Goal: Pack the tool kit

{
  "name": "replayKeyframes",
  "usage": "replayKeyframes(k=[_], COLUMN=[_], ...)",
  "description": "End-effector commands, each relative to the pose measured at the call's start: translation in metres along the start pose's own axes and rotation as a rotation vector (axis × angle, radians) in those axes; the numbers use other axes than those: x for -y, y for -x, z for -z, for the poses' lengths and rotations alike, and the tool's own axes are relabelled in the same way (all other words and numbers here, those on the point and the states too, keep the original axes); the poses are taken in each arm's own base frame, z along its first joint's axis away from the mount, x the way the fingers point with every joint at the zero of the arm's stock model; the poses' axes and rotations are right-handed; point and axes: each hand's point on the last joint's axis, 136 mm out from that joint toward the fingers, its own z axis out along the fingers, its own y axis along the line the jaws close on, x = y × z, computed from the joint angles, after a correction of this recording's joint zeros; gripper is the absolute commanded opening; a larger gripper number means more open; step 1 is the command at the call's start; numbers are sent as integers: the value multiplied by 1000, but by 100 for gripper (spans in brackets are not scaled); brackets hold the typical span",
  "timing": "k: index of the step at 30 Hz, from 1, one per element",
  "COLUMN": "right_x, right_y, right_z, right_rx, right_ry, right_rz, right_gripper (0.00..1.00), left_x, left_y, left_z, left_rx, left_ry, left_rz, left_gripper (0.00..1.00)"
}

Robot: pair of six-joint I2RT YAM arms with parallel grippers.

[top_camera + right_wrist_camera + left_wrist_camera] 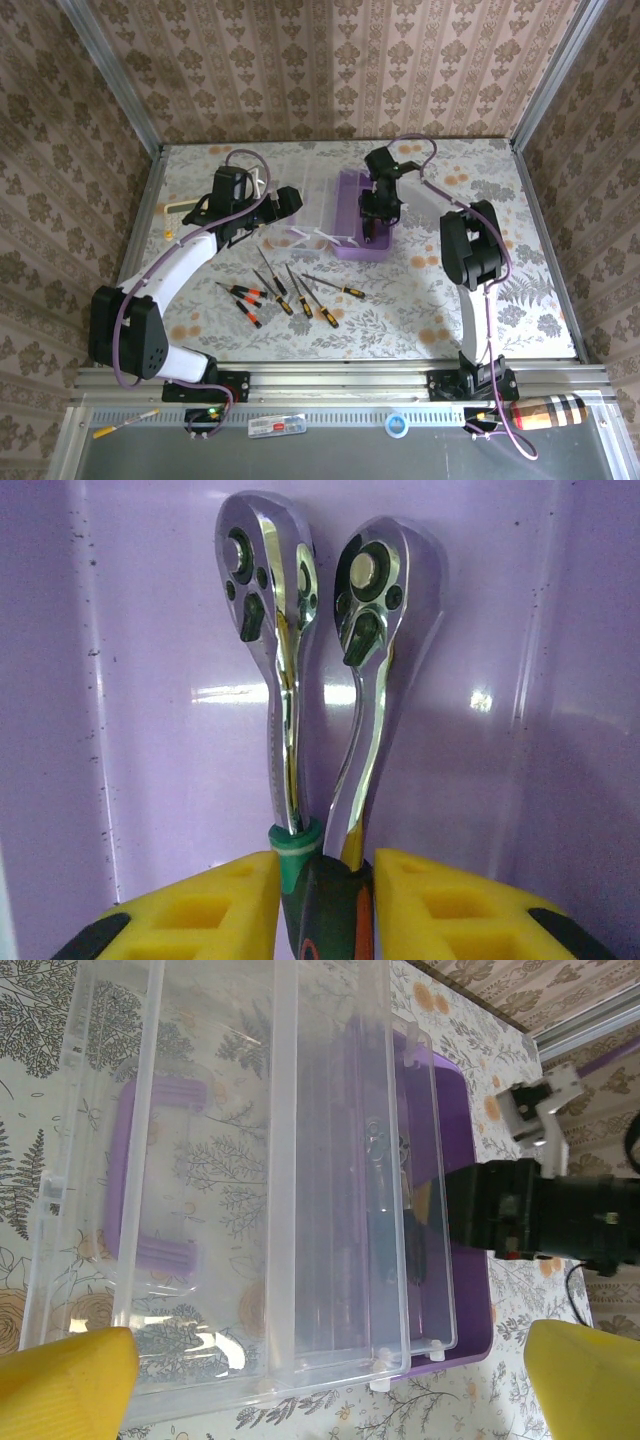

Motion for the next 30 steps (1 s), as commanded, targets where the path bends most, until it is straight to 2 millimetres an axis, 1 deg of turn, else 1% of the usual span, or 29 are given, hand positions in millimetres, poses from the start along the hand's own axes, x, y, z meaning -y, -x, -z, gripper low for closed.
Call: replayKeyframes(k=[1,4,7,11,14,16,19,22,25,27,30], right_x=[-9,-10,-13,-15,-24,-29,-39,-46,-55,-61,-76], right_y=[17,15,3,-25,-54,-77,-114,-142,-160,-167,-179], right_z=[56,81,99,110,116,119,117,110,101,93,73], right_rx=[101,155,199,226,235,222,186,147,134,119,98], right_ry=[46,69,106,139,205,208,164,86,50,37,30], right_rz=[-9,-26,-33,-12,44,101,232,367,442,442,440], right_gripper=[37,40,42,47,55,55,53,45,38,33,30], left_x=[9,8,5,-2,-3,-7,-18,-28,-35,-40,-50], left_y=[10,14,20,26,34,40,50,58,64,66,71], left_z=[7,11,16,23,29,36,47,55,60,61,65], left_rx=[31,46,66,86,109,135,181,216,234,239,252], left_ry=[-26,-22,-5,25,7,12,48,79,84,94,102], left_rz=[-7,-9,-10,-6,5,14,20,28,51,62,111], left_gripper=[100,100,100,100,100,100,100,100,100,100,100])
